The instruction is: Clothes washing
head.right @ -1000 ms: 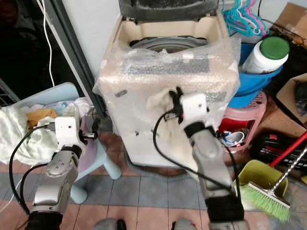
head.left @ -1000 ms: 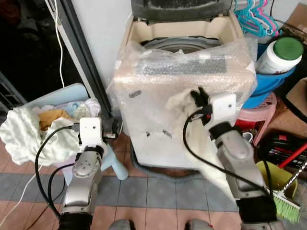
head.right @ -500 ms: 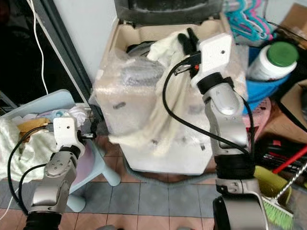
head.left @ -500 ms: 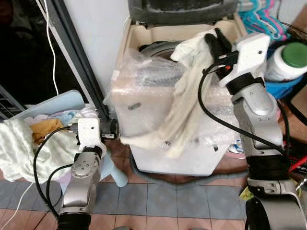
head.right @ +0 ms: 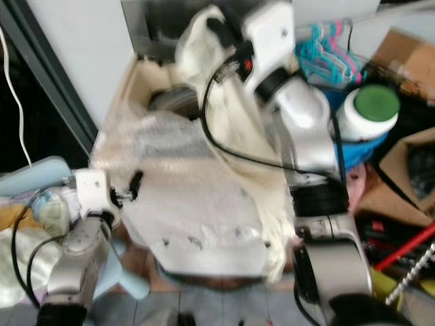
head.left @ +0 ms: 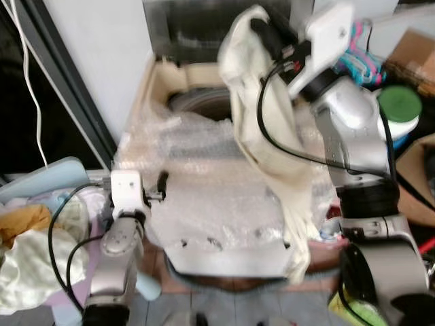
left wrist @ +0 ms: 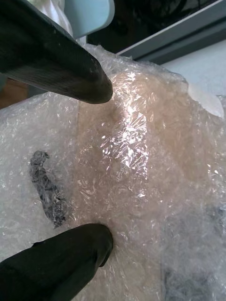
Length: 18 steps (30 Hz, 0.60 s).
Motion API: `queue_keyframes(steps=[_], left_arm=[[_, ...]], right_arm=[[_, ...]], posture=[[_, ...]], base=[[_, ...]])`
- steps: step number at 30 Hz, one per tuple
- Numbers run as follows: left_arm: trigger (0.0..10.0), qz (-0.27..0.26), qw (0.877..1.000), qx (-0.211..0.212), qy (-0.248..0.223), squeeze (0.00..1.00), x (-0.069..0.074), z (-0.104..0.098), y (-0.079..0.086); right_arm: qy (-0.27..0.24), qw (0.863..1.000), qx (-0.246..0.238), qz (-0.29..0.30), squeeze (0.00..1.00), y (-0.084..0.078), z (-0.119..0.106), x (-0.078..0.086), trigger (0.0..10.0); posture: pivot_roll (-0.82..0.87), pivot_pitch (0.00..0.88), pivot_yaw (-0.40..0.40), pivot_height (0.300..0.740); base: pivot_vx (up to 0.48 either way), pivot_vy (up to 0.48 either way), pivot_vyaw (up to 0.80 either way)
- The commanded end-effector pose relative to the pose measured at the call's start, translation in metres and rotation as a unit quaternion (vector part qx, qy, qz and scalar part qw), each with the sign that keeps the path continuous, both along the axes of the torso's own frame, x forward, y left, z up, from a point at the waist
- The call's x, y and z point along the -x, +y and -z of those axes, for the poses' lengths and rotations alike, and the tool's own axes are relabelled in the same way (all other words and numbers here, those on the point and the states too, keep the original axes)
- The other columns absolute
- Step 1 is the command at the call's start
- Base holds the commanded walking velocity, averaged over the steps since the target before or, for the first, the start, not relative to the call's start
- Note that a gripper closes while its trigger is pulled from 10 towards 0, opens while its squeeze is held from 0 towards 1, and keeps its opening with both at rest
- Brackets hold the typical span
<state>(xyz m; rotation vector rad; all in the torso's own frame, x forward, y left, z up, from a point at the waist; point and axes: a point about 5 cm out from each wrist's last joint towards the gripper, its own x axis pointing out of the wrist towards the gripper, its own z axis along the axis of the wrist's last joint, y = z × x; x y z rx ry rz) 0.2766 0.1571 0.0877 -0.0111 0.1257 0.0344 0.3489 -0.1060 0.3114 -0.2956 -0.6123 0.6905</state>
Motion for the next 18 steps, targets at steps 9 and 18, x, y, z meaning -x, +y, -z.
queue_keyframes(steps=[9, 18], left_arm=[[10.0, -0.037, 0.999, 0.003, -0.002, 0.00, -0.004, -0.001, 0.002], [10.0, -0.065, 0.998, -0.014, -0.018, 0.00, 0.002, -0.005, 0.017]], right_arm=[[0.002, 0.998, -0.004, -0.061, 0.00, 0.029, -0.026, -0.007, 10.0], [0.023, 0.998, 0.017, -0.047, 0.00, 0.018, 0.031, 0.013, 10.0]], posture=[[-0.05, 0.016, 0.054, 0.740], [-0.05, 0.025, 0.084, 0.740]], base=[[0.000, 0.000, 0.00], [0.000, 0.000, 0.53]])
